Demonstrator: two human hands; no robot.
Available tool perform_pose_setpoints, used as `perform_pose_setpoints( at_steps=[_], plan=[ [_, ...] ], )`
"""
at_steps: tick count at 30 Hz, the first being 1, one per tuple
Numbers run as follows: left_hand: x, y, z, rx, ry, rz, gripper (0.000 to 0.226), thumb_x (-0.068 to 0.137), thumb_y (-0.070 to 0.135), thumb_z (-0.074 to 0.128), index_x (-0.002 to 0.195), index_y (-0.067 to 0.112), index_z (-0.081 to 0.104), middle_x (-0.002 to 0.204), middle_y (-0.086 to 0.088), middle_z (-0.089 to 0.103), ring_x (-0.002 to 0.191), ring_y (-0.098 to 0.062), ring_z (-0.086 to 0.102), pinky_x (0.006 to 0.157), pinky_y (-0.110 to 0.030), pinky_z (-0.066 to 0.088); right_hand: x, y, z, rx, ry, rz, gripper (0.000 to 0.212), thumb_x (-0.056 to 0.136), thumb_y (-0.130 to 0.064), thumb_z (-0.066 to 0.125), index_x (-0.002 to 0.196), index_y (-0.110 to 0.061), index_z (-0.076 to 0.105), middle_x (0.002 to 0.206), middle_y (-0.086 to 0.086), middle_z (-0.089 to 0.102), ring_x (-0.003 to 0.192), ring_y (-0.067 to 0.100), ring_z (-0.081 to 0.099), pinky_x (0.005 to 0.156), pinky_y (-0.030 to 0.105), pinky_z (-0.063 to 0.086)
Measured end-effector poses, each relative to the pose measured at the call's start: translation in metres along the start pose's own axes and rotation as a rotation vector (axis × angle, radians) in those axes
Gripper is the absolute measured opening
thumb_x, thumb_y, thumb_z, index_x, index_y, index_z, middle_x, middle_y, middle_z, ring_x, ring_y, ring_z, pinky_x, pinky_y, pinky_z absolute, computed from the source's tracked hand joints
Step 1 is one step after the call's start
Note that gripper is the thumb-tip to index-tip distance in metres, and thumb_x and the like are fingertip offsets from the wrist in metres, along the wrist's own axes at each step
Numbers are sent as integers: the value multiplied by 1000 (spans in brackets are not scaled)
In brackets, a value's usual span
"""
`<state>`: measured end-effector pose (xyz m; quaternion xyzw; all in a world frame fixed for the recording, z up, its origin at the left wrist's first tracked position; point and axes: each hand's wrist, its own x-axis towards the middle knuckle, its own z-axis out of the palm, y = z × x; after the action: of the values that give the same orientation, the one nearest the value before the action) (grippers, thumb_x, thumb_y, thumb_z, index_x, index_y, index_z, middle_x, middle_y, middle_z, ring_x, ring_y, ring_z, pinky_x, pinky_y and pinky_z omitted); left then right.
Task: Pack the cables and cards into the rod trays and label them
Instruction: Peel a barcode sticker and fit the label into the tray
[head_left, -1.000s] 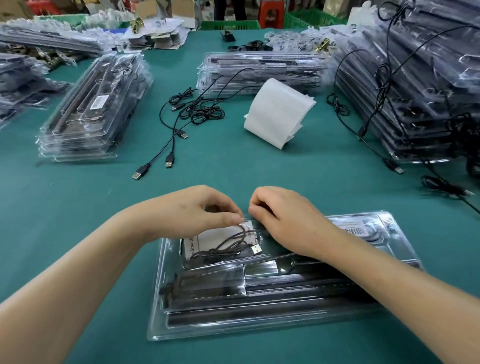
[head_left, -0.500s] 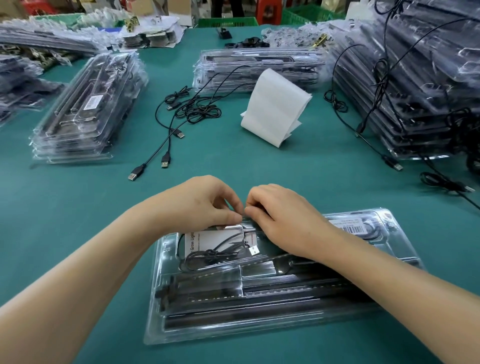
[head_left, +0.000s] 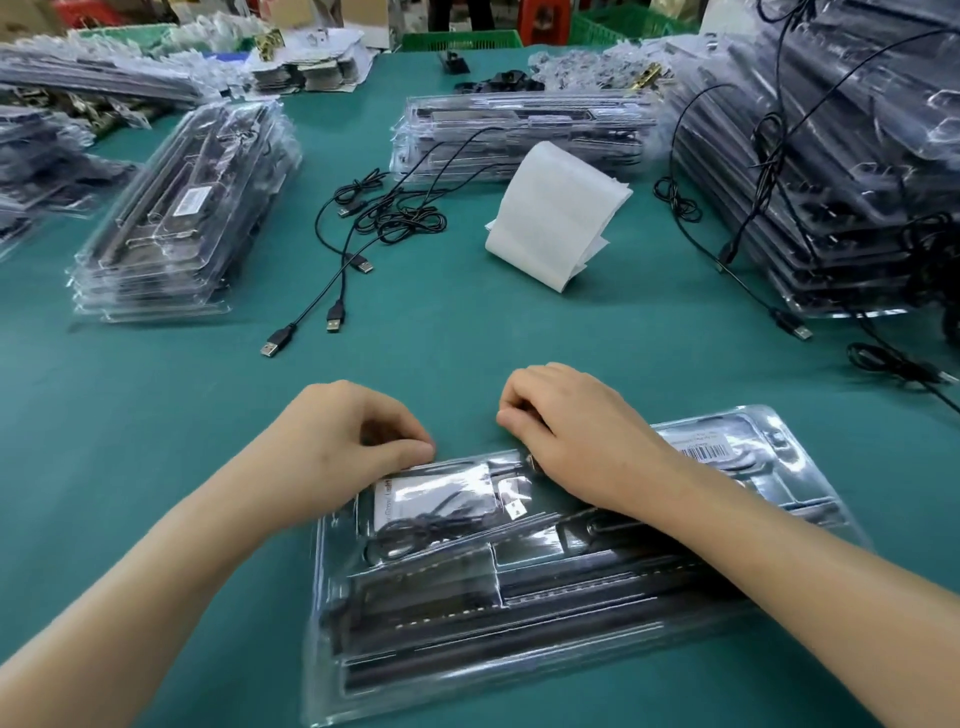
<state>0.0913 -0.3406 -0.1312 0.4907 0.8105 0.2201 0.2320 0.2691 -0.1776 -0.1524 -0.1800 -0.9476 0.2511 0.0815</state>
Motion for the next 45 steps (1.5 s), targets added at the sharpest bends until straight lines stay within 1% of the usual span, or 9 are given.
perform_pose_setpoints(
  at_steps=[8, 12, 15, 18, 23, 30, 39, 42, 45],
  plan=[
    [-46, -49, -28, -138, 31, -57, 6, 80, 47, 73, 83, 48, 78, 87, 24, 75, 87, 5, 67, 73, -4, 43, -1, -1, 1, 26, 23, 23, 14, 103, -28, 54, 90, -24, 56, 85, -13, 57, 90, 11, 50, 77, 26, 32],
    [-50, -56, -21, -186, 91, -59, 11, 75, 49, 73, 83, 44, 79, 89, 15, 74, 86, -11, 67, 83, -26, 51, -2, -11, -2, -40, 39, -8, 15, 102, -37, 54, 95, -26, 62, 88, -13, 58, 91, 11, 50, 85, 32, 39],
    [-53, -60, -14, -157, 172, -44, 7, 80, 41, 79, 85, 46, 78, 84, 13, 72, 76, -11, 62, 71, -17, 47, -7, -33, 1, -36, 77, -118, 26, 96, -53, 55, 107, -33, 67, 95, -13, 57, 96, 9, 49, 88, 34, 41],
    [-59, -62, -8, -131, 202, -65, 12, 86, 36, 78, 86, 48, 75, 81, 19, 74, 75, -8, 66, 72, -20, 49, -12, -53, 16, -2, -1, -178, 34, 92, -59, 59, 118, -39, 67, 104, -15, 55, 101, 6, 47, 91, 32, 42],
    [-64, -59, 2, -126, 268, -56, 10, 82, 42, 80, 85, 50, 75, 78, 17, 71, 74, -10, 64, 68, -19, 47, -10, -55, 28, 79, 32, -133, 29, 92, -58, 60, 111, -39, 71, 102, -18, 56, 101, 2, 45, 92, 32, 43],
    [-67, -51, 12, -104, 304, -3, 20, 85, 29, 78, 85, 49, 76, 88, 19, 65, 86, -8, 59, 71, -10, 41, -7, -56, 31, 38, 9, -114, 31, 91, -62, 60, 110, -40, 70, 102, -18, 54, 100, 2, 44, 92, 32, 40],
    [-75, -49, 10, -96, 265, 0, 29, 77, 72, 73, 99, 53, 71, 100, 21, 64, 99, -9, 57, 89, -41, 46, -7, -54, 30, 38, 0, -115, 44, 83, -72, 60, 113, -41, 70, 102, -18, 50, 100, 2, 41, 92, 31, 36],
    [-76, -48, 8, 38, 262, 6, 37, 74, 79, 53, 94, 54, 69, 105, 23, 59, 101, -3, 53, 85, -41, 42, -9, -55, 28, 11, -39, -129, 61, 72, -83, 60, 116, -42, 68, 104, -20, 48, 101, 1, 40, 93, 30, 36],
    [-78, -45, 8, 189, 261, 19, 42, 79, 81, 42, 99, 53, 67, 98, 26, 54, 100, -1, 47, 81, -36, 33, -8, -58, 27, -8, -63, -111, 59, 74, -81, 62, 118, -42, 65, 106, -20, 46, 104, 3, 40, 97, 35, 37]
  ],
)
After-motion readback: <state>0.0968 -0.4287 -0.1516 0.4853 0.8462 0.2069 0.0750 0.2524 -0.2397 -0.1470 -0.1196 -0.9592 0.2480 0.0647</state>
